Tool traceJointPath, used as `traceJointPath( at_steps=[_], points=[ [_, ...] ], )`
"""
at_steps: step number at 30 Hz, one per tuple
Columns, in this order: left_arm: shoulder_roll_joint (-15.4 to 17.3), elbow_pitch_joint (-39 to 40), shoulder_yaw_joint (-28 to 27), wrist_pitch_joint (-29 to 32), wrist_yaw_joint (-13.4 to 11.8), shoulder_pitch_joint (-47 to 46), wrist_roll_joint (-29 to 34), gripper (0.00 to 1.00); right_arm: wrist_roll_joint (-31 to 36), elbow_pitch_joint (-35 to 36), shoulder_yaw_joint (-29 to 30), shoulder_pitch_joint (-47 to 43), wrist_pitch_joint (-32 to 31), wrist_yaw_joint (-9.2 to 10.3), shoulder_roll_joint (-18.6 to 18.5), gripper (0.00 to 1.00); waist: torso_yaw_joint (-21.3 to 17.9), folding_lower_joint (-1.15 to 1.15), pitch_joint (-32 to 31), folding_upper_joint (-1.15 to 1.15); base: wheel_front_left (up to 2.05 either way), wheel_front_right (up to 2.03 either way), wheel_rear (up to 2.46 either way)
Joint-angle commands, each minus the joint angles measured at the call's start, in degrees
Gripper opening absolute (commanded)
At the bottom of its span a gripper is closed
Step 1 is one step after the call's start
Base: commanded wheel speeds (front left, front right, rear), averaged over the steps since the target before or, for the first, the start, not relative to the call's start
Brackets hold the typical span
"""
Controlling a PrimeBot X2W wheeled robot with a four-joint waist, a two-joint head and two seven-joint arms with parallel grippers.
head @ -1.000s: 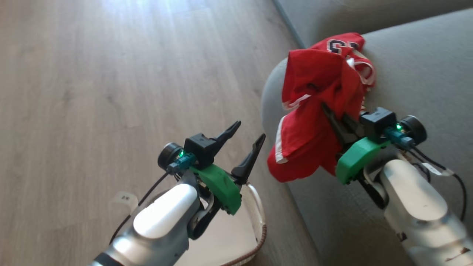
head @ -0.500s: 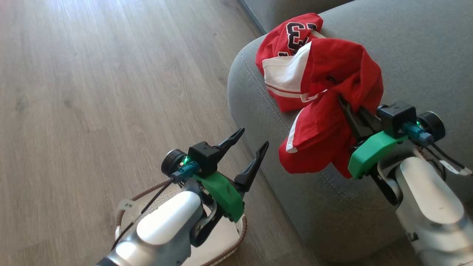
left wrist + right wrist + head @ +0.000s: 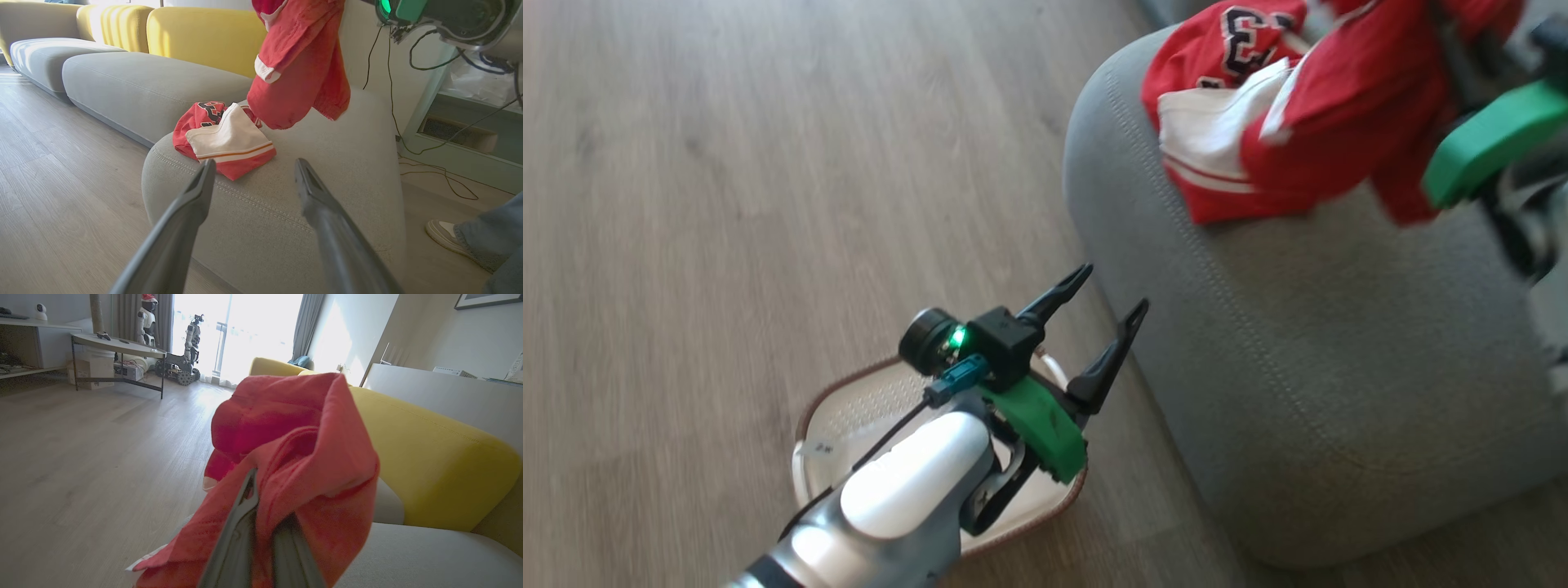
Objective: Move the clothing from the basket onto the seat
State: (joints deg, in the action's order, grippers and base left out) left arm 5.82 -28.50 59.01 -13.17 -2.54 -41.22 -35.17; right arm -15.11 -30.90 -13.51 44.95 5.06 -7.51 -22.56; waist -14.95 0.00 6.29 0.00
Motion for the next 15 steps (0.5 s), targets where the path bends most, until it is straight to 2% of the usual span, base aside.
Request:
traceJointPath(
  at_steps=[1, 8, 15],
  points=[
    [0.6, 2.0, -1.4, -0.1, -0.3, -3.4, 0.4, 1.0, 0.0, 1.2, 0.0, 2.0, -0.2, 0.02, -1.1, 0.0, 2.1, 0.0, 2.3, 0.0, 0.0, 0.0, 0.0],
    [2.0, 6.1, -1.0, 1.4, -1.5, -5.9, 2.1, 1.0, -0.2, -5.9, 2.1, 10.5, -0.7, 0.02, -5.6, 0.0, 6.1, 0.0, 8.7, 0.0, 0.0, 0.0, 0.0],
    [2.3, 10.0, -0.8, 2.4, -2.8, -8.7, 3.8, 1.0, 0.7, -15.2, 3.4, 17.1, 1.8, 0.02, -7.4, 0.0, 9.6, 0.0, 15.3, 0.0, 0.0, 0.0, 0.0]
  ],
)
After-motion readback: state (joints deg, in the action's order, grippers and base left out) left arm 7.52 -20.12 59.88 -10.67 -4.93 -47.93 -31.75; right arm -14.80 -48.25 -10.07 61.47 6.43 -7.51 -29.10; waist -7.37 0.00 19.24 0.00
